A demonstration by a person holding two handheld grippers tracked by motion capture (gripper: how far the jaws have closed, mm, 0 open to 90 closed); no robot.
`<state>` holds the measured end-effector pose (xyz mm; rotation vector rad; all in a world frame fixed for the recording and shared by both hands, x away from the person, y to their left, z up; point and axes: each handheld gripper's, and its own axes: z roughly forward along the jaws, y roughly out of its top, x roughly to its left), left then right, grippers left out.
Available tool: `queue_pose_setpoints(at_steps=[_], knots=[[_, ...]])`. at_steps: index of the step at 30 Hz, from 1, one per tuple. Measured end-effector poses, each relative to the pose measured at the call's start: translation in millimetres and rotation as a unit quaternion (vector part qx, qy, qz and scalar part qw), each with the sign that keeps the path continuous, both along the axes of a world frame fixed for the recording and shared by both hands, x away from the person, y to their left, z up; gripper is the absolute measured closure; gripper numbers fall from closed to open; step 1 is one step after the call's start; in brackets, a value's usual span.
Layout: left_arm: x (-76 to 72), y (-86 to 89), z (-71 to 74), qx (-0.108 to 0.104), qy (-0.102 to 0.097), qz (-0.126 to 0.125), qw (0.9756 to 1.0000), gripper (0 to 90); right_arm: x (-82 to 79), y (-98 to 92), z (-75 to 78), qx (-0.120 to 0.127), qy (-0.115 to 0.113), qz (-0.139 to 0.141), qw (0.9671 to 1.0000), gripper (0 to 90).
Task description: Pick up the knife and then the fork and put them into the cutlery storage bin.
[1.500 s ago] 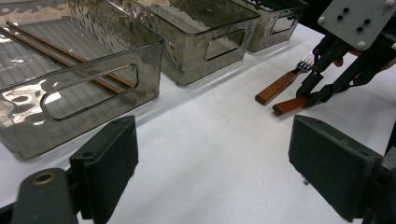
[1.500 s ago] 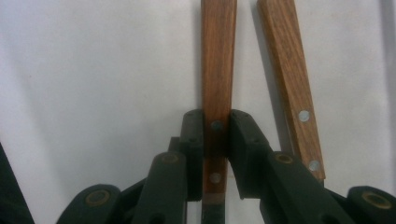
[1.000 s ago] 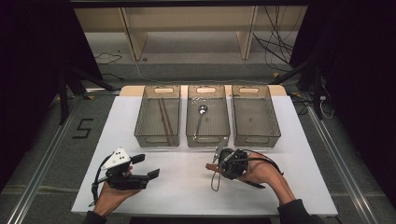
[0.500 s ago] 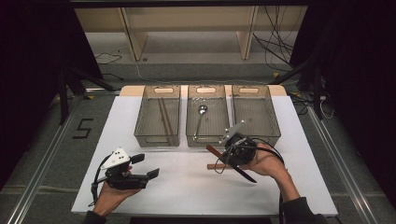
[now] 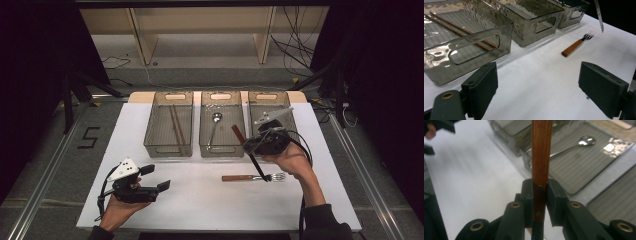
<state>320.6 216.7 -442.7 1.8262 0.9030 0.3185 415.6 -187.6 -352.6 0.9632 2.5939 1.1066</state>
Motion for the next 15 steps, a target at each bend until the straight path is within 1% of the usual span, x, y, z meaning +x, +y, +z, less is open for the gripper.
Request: queue_pose_setpoints(at_steps=[2, 5, 15], knots=[[0.0, 0.1, 0.0, 0.000, 0.000, 0.000, 1.0000, 15.5, 4.2, -3.9, 3.8, 0.014, -0.002, -0.017, 0.9998, 77.4], [0.0, 0.2, 0.1, 0.000, 0.000, 0.000, 1.0000, 15.6, 10.0, -8.4, 9.0, 0.024, -0.007, -0.037, 0.9990, 77.4], [-0.3, 1.9, 1.0, -0.004, -0.005, 0.005, 1.0000, 15.5, 24.6, -21.2, 27.5, 0.049, -0.024, -0.076, 0.9956, 77.4]])
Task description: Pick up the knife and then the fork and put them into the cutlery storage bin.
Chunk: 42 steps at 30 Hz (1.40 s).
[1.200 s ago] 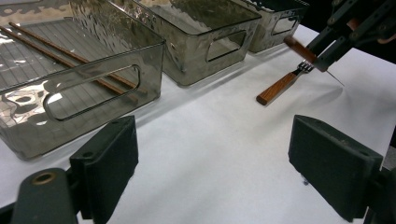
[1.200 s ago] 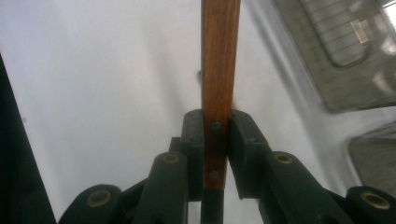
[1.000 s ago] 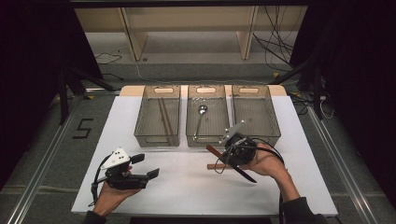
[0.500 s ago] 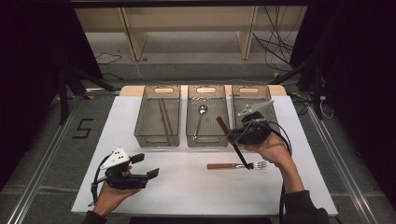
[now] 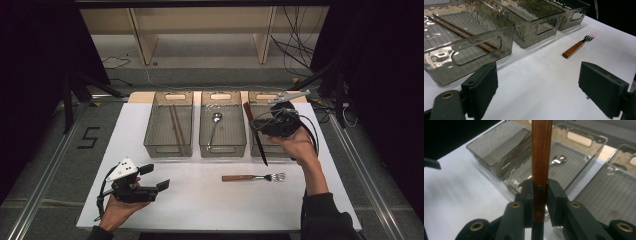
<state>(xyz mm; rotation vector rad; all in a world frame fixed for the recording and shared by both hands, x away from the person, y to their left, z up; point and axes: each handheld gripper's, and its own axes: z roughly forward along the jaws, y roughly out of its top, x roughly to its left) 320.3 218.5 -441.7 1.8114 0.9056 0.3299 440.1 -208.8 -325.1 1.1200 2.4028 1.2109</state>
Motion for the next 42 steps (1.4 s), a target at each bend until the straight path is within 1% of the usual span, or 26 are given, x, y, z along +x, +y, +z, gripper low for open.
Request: queue_pose_setpoints(at_steps=[1, 10, 15, 19, 23, 27, 29, 32, 42], knots=[[-0.1, 0.4, 0.2, 0.001, 0.000, 0.000, 1.0000, 15.5, 1.6, -1.9, 1.4, 0.004, -0.002, -0.004, 1.0000, 77.4], [-0.3, 1.2, 0.9, -0.003, -0.005, 0.000, 1.0000, 15.5, 15.4, -16.2, 15.4, 0.016, -0.010, -0.041, 0.9990, 77.3], [-0.3, 1.3, 1.0, -0.004, -0.006, 0.000, 1.0000, 15.5, 23.0, -23.2, 19.4, 0.021, -0.015, -0.060, 0.9978, 77.3], [-0.2, 1.3, 1.0, -0.004, -0.006, 0.000, 1.0000, 15.5, 30.5, -28.2, 18.7, 0.023, -0.016, -0.079, 0.9965, 77.3], [-0.1, 1.4, 1.2, -0.004, -0.006, 0.000, 1.0000, 15.5, 39.8, -33.1, 17.8, 0.039, -0.013, -0.098, 0.9944, 77.3], [0.4, 1.5, 1.2, -0.005, -0.007, 0.000, 1.0000, 15.5, 48.9, -34.3, 16.1, 0.046, -0.013, -0.113, 0.9924, 77.3], [0.3, 1.4, 1.1, -0.007, -0.007, 0.000, 0.9999, 15.5, 53.2, -34.6, 14.9, 0.053, -0.012, -0.119, 0.9914, 77.3], [0.3, 1.6, 1.1, -0.006, -0.008, -0.002, 1.0000, 15.5, 57.8, -34.0, 13.4, 0.057, -0.015, -0.127, 0.9902, 77.3], [0.3, 1.9, 1.3, -0.007, -0.008, 0.000, 0.9999, 15.5, 71.0, -37.0, 1.5, 0.064, -0.004, -0.155, 0.9857, 77.3]])
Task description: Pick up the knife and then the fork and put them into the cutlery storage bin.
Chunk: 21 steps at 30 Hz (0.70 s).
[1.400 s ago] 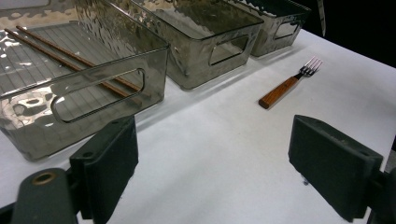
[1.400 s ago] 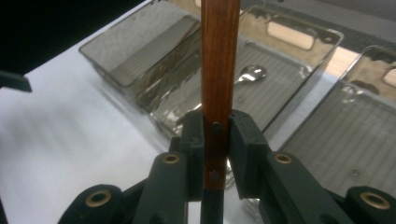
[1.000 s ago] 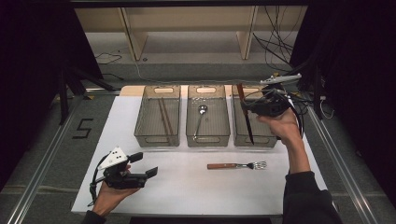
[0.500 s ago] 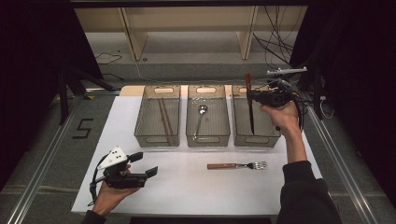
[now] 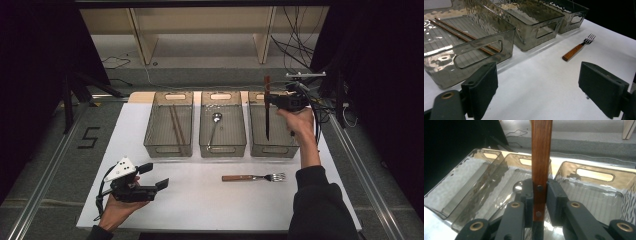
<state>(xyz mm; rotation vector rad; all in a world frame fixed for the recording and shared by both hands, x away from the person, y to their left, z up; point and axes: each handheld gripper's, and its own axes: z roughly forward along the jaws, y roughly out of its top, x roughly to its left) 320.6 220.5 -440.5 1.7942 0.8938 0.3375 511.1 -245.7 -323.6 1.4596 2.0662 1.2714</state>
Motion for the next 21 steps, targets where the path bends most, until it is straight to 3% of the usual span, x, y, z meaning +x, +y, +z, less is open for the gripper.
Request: queue_pose_setpoints(at_steps=[21], knots=[[-0.7, -0.1, 0.3, -0.002, -0.002, 0.000, 1.0000, 15.5, 7.8, -2.7, -39.7, 0.010, 0.034, -0.026, 0.9990, 77.2]])
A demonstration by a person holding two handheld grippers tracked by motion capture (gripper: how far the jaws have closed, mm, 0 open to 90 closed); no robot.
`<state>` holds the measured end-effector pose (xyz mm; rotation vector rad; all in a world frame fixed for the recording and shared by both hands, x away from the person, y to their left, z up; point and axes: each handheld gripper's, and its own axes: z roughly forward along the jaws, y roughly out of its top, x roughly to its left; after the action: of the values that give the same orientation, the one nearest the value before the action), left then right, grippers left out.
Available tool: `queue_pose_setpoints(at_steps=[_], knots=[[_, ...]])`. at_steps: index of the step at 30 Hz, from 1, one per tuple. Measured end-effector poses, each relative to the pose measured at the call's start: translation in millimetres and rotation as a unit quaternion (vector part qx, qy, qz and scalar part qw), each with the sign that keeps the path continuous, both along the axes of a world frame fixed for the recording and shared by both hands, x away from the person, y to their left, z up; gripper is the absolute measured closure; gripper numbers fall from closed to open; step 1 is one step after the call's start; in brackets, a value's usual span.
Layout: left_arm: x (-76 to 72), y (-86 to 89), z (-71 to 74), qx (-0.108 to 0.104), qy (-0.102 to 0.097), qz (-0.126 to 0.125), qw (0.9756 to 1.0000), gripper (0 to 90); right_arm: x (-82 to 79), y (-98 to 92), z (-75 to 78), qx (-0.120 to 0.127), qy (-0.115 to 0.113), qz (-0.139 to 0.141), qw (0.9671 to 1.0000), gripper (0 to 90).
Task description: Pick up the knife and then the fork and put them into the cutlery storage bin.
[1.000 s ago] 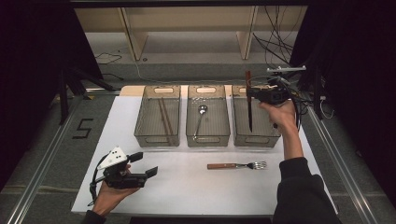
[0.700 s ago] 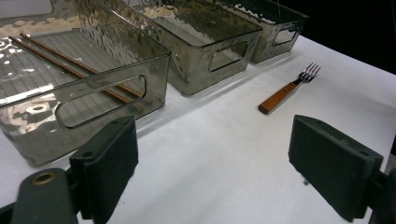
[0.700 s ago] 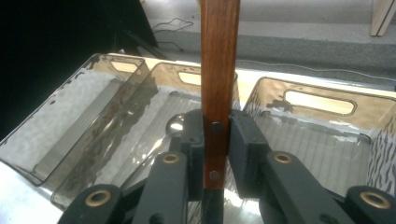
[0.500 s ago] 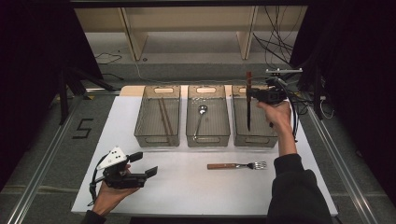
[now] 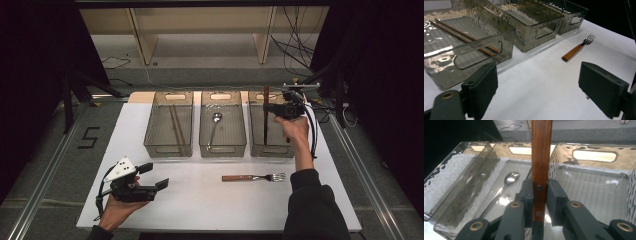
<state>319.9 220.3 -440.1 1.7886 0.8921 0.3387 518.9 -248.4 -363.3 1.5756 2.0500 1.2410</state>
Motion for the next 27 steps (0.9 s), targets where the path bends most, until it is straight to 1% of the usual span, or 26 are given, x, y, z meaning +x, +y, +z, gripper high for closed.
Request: queue_pose_setpoints(at_steps=[3, 10, 13, 15, 16, 18, 19, 21, 23, 25, 26, 27], knots=[[0.0, 0.2, 0.0, -0.001, 0.000, 0.001, 1.0000, 15.5, -0.3, 1.2, -2.4, 0.001, 0.002, -0.002, 1.0000, 77.2], [0.2, 0.0, -0.2, 0.001, 0.000, 0.000, 1.0000, 15.5, 1.0, 1.9, -13.4, 0.006, 0.019, -0.012, 0.9997, 76.9], [0.3, 0.2, -0.1, 0.003, 0.000, -0.001, 1.0000, 15.5, 2.5, 1.6, -18.7, 0.010, 0.034, -0.016, 0.9993, 76.6], [0.3, 0.2, -0.1, 0.003, 0.001, -0.001, 1.0000, 15.5, 3.9, 2.5, -21.9, 0.003, 0.045, -0.022, 0.9987, 75.6], [0.2, 0.0, -0.2, 0.001, 0.001, 0.000, 1.0000, 15.5, 4.4, 2.4, -22.8, 0.003, 0.047, -0.024, 0.9986, 74.4], [0.3, 0.1, -0.3, 0.000, 0.001, 0.000, 1.0000, 15.5, 5.5, 1.6, -23.7, 0.007, 0.055, -0.034, 0.9979, 64.4], [0.4, 0.1, -0.3, 0.000, 0.001, 0.000, 1.0000, 15.5, 6.0, 1.2, -23.4, 0.003, 0.059, -0.039, 0.9975, 61.1], [0.4, 0.2, -0.4, 0.004, 0.002, -0.003, 1.0000, 15.5, 5.6, 1.0, -22.3, -0.003, 0.058, -0.045, 0.9973, 55.3], [0.7, 0.1, -0.5, 0.003, 0.002, -0.003, 1.0000, 15.5, 4.0, 0.1, -20.4, -0.005, 0.054, -0.046, 0.9975, 50.0], [0.6, -0.1, -0.5, 0.002, 0.002, -0.002, 1.0000, 15.5, 1.6, 0.5, -17.6, -0.006, 0.048, -0.036, 0.9981, 45.8], [0.5, 0.0, -0.3, 0.002, 0.001, -0.002, 1.0000, 15.5, -0.4, 1.6, -15.4, -0.007, 0.043, -0.029, 0.9986, 43.4], [0.6, 0.0, -0.3, 0.002, 0.001, -0.001, 1.0000, 15.5, -3.4, 3.6, -12.5, -0.014, 0.034, -0.016, 0.9992, 40.9]])
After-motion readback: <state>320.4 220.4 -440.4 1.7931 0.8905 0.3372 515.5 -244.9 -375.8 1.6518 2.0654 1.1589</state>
